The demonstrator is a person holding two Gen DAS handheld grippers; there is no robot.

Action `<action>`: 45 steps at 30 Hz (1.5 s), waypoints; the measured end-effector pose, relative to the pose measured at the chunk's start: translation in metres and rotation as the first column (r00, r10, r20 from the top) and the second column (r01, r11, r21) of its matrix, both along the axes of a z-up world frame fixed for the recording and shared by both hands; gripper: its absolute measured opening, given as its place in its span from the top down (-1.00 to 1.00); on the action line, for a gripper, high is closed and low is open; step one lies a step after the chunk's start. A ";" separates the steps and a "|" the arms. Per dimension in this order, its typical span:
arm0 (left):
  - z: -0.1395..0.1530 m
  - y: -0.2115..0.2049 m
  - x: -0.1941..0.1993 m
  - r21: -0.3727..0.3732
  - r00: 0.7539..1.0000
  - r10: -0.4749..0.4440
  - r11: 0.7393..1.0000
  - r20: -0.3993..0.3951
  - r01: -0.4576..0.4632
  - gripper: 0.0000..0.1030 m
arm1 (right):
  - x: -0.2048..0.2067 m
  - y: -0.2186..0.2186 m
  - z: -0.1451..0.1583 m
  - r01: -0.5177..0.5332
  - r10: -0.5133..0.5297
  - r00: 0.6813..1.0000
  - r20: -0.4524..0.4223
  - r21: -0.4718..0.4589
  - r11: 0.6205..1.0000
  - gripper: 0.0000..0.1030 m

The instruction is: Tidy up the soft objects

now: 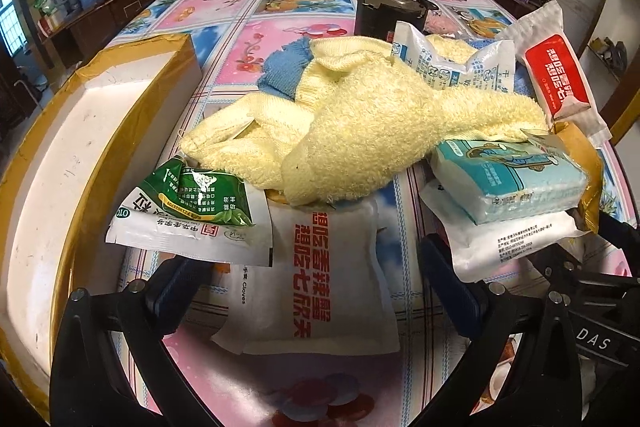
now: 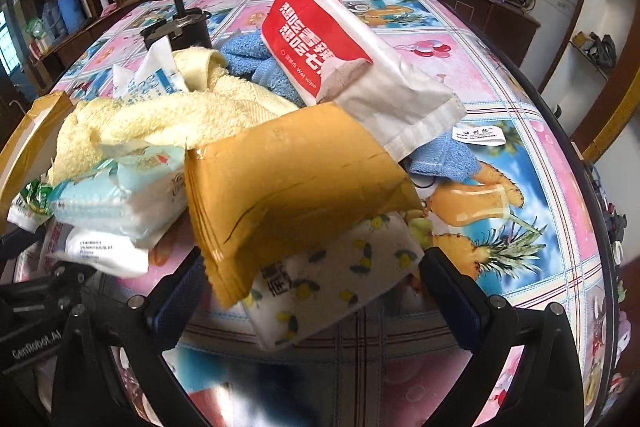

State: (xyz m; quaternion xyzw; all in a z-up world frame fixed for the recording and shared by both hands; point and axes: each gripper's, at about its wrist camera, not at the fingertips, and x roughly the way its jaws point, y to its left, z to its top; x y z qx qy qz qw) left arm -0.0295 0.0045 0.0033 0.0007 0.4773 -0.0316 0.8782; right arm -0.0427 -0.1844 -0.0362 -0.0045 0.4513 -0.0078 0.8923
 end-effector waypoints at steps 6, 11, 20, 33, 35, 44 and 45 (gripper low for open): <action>0.055 0.014 -0.044 -0.116 0.978 -0.043 0.991 0.206 0.068 -0.84 | -0.017 -0.001 0.003 -0.085 0.085 0.996 -0.035 -0.006 0.996 -0.97; 0.116 0.049 -0.077 -0.209 0.928 0.024 0.976 0.373 0.059 -0.84 | -0.049 0.002 0.038 -0.143 0.144 0.985 0.097 -0.019 0.989 -0.97; 0.226 0.093 -0.140 -0.213 0.843 0.032 0.972 0.536 0.098 -0.84 | -0.090 -0.029 0.145 -0.336 0.251 0.920 0.303 0.276 0.901 -0.97; 0.424 0.104 -0.162 0.044 0.645 0.031 0.994 0.763 -0.099 -0.99 | -0.182 -0.064 0.402 0.147 0.121 0.672 0.731 -0.292 0.945 -0.99; 0.433 0.102 -0.151 0.063 0.619 0.024 0.991 0.785 -0.119 -0.99 | -0.177 -0.061 0.433 0.228 0.111 0.640 0.760 -0.325 0.918 -1.00; 0.309 0.075 -0.102 0.109 0.761 -0.208 0.978 0.614 0.179 -0.99 | -0.063 -0.076 0.259 -0.057 0.090 0.919 0.384 -0.096 0.994 -0.99; 0.280 0.070 -0.095 0.123 0.780 -0.252 0.967 0.573 0.222 -0.99 | -0.058 -0.068 0.223 -0.078 0.102 0.931 0.349 -0.081 0.994 -0.99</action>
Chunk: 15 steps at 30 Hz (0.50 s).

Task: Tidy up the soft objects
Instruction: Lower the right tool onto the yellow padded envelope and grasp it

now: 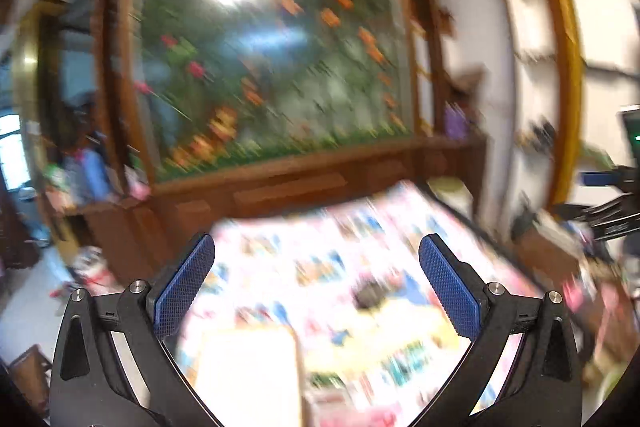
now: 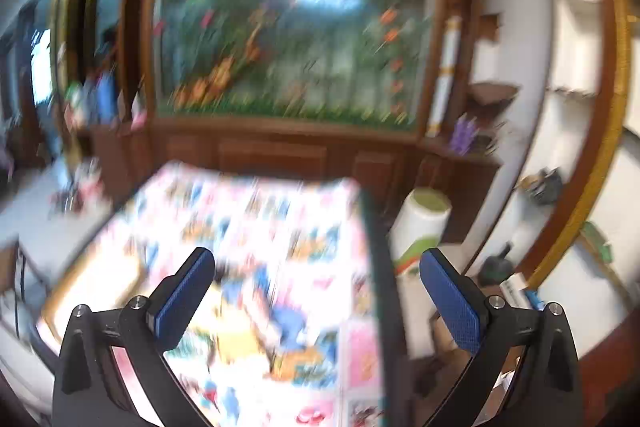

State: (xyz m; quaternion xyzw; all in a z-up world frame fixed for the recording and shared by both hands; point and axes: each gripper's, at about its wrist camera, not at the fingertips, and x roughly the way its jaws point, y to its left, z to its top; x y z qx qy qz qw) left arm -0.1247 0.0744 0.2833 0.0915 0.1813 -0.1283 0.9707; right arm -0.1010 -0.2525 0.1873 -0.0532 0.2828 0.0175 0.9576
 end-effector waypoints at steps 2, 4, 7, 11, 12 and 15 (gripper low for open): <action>-0.048 -0.020 0.014 0.071 0.994 -0.071 0.995 -0.079 0.076 -0.99 | 0.007 0.010 -0.059 -0.043 0.050 0.995 -0.092 0.074 0.996 -0.99; -0.094 -0.041 0.027 0.145 0.979 -0.143 0.976 -0.148 0.165 -0.88 | 0.019 0.013 -0.099 -0.064 0.095 0.978 -0.184 0.166 0.984 -0.96; -0.148 -0.063 0.045 0.198 0.944 -0.228 0.940 -0.239 0.277 -0.72 | 0.029 0.009 -0.120 -0.029 0.120 0.954 -0.276 0.312 0.950 -0.89; -0.190 -0.067 0.076 0.145 0.886 -0.306 0.916 -0.349 0.374 -0.65 | 0.049 0.007 -0.150 0.078 0.081 0.934 -0.349 0.419 0.905 -0.89; -0.196 -0.070 0.080 0.111 0.867 -0.318 0.916 -0.383 0.385 -0.65 | 0.054 0.009 -0.152 0.094 0.078 0.926 -0.369 0.425 0.900 -0.89; -0.215 -0.076 0.095 0.024 0.818 -0.345 0.916 -0.460 0.400 -0.65 | 0.067 0.008 -0.164 0.183 0.034 0.893 -0.450 0.431 0.884 -0.89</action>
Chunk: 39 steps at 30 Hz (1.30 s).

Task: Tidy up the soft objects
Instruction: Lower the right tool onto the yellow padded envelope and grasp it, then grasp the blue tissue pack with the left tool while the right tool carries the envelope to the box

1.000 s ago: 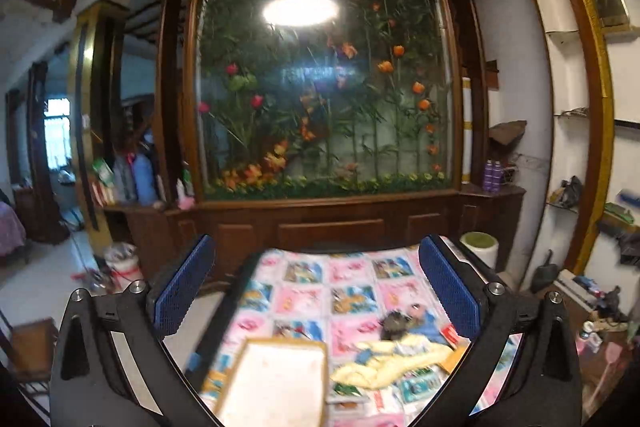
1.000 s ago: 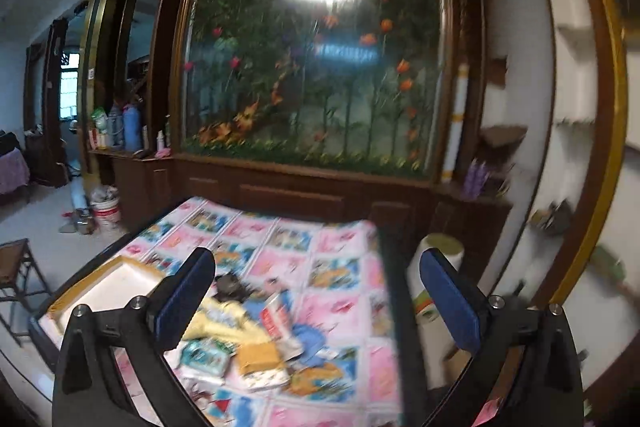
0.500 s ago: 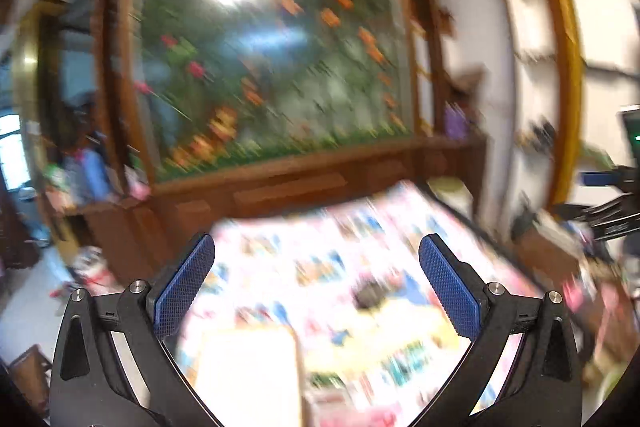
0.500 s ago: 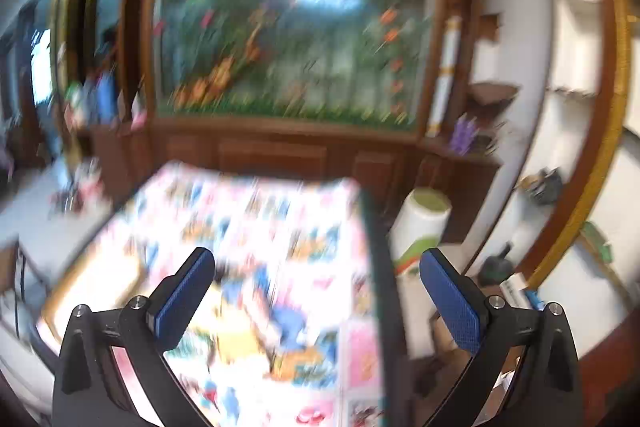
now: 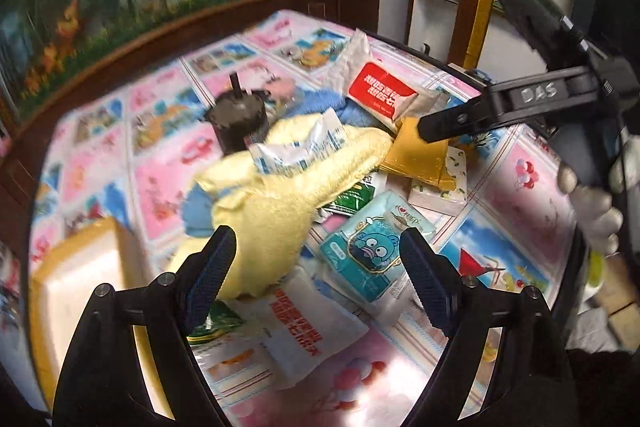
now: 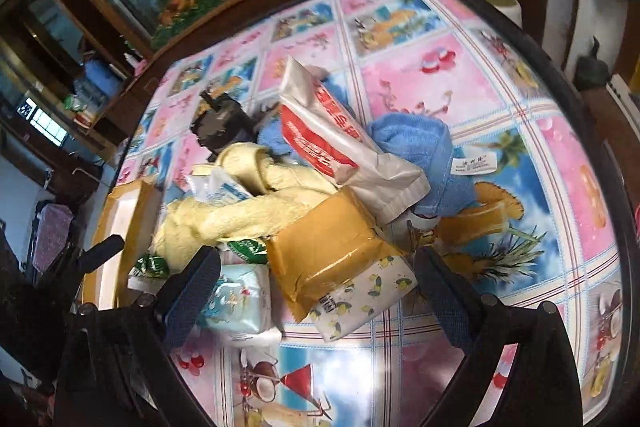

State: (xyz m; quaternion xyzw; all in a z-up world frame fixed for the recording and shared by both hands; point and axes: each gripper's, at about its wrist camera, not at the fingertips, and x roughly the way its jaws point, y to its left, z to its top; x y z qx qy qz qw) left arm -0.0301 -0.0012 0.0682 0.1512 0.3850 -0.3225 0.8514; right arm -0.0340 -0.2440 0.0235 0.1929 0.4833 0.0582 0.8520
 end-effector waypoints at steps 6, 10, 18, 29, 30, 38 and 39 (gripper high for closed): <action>-0.009 -0.027 -0.007 0.071 0.997 -0.068 0.995 0.047 0.064 -0.65 | 0.012 0.015 -0.010 0.006 -0.008 1.000 -0.019 -0.095 0.995 -0.89; -0.030 -0.056 -0.001 0.168 0.997 -0.061 0.984 0.051 0.052 -0.65 | 0.011 0.016 -0.012 -0.091 0.091 0.996 -0.006 -0.153 0.984 -0.14; -0.029 -0.063 -0.025 0.137 0.984 -0.078 0.985 -0.162 0.101 -0.03 | 0.003 -0.025 -0.021 -0.132 0.132 0.991 -0.002 -0.070 0.989 0.00; -0.037 -0.060 -0.034 0.184 0.989 -0.136 0.972 -0.066 0.146 -0.13 | -0.005 -0.037 -0.022 -0.089 0.090 0.996 -0.023 0.031 0.996 -0.14; -0.040 -0.064 -0.034 0.184 0.987 -0.151 0.970 -0.062 0.160 -0.13 | -0.004 -0.035 -0.022 -0.087 0.088 0.996 -0.031 0.036 0.996 -0.14; -0.050 -0.083 -0.036 0.196 0.987 -0.154 0.967 -0.051 0.161 -0.27 | 0.014 -0.010 -0.026 -0.095 0.093 0.993 -0.070 -0.040 0.995 -0.22; -0.050 -0.082 -0.035 0.184 0.989 -0.136 0.972 -0.062 0.145 -0.27 | 0.016 -0.009 -0.028 -0.093 0.090 0.993 -0.072 -0.049 0.994 -0.22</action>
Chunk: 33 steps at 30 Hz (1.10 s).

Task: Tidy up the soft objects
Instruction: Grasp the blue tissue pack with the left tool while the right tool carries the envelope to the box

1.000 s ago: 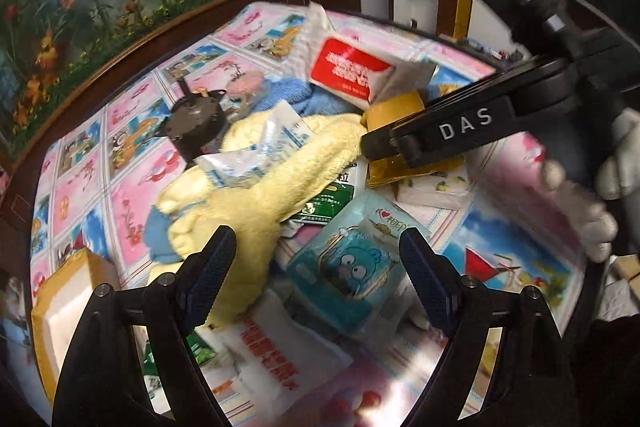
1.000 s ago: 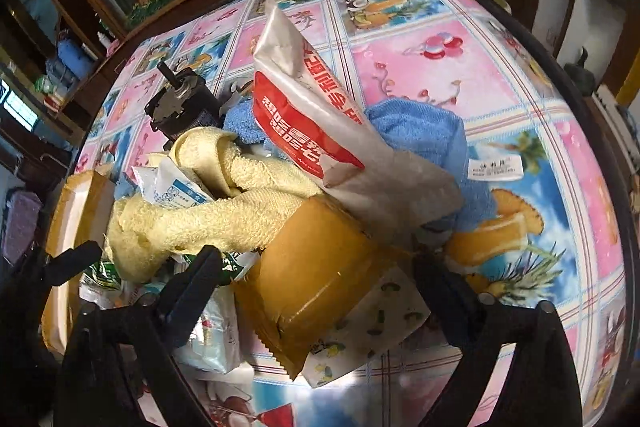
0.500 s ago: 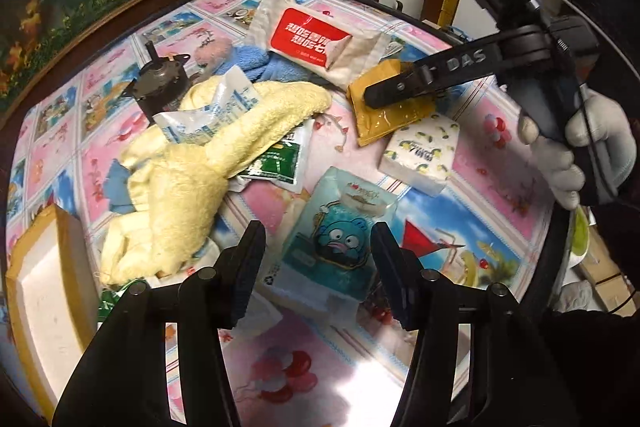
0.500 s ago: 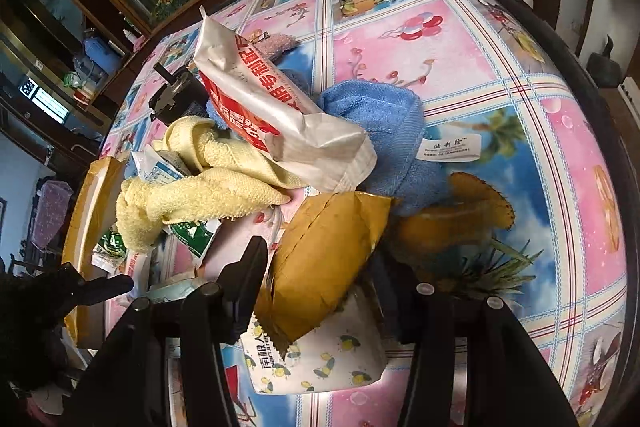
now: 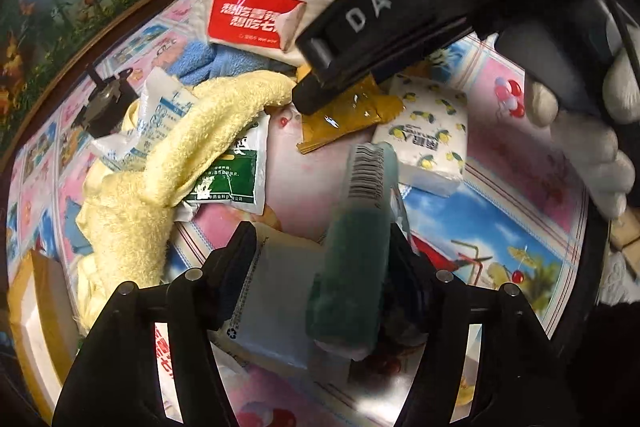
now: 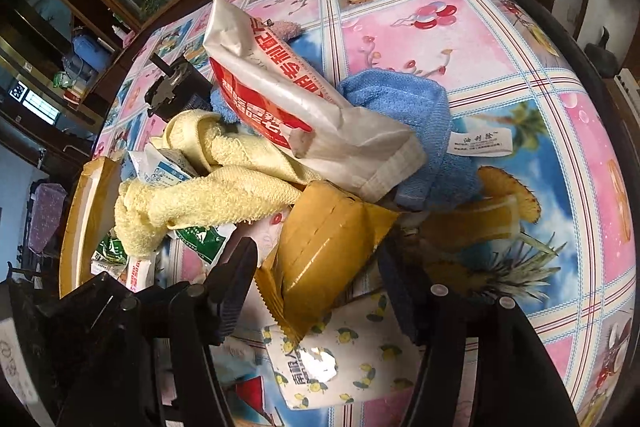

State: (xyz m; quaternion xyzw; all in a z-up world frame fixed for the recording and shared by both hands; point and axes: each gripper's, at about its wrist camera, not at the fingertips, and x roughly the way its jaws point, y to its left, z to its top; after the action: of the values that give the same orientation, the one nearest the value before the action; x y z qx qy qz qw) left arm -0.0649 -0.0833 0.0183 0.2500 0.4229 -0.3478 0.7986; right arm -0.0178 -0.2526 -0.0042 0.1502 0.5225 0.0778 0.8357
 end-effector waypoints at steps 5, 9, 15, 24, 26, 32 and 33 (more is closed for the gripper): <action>0.007 0.014 0.002 -0.054 0.997 0.071 0.996 -0.029 -0.072 0.10 | -0.008 0.004 0.001 -0.015 0.014 0.999 0.043 0.016 1.000 0.22; 0.026 0.034 -0.006 -0.156 0.991 0.107 0.980 -0.083 -0.119 0.76 | -0.026 0.003 0.014 -0.019 0.017 0.995 0.103 0.020 1.000 0.26; 0.057 0.070 -0.028 -0.275 0.981 0.156 0.944 -0.112 -0.182 0.76 | -0.046 0.008 0.044 -0.045 0.036 0.982 0.183 0.043 0.998 0.27; 0.128 0.185 -0.028 -0.409 0.917 0.384 0.824 -0.102 -0.391 0.75 | -0.060 0.077 0.084 -0.212 0.191 0.948 0.256 0.057 0.976 0.27; 0.135 0.217 -0.018 -0.396 0.883 0.461 0.796 -0.092 -0.457 0.75 | -0.056 0.101 0.094 -0.262 0.234 0.933 0.273 0.069 0.963 0.27; 0.132 0.291 0.030 -0.384 0.774 0.618 0.687 -0.137 -0.617 0.75 | -0.024 0.189 0.107 -0.403 0.363 0.878 0.312 0.075 0.912 0.26; 0.125 0.300 0.040 -0.390 0.765 0.625 0.673 -0.155 -0.629 0.75 | -0.016 0.203 0.105 -0.423 0.382 0.870 0.311 0.073 0.903 0.26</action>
State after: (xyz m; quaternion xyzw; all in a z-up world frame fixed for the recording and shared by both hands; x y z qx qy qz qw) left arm -0.0249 0.2169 0.1433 -0.0894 0.4008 -0.1362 0.9016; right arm -0.0343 -0.0492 0.1006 0.0825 0.4078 0.3076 0.8558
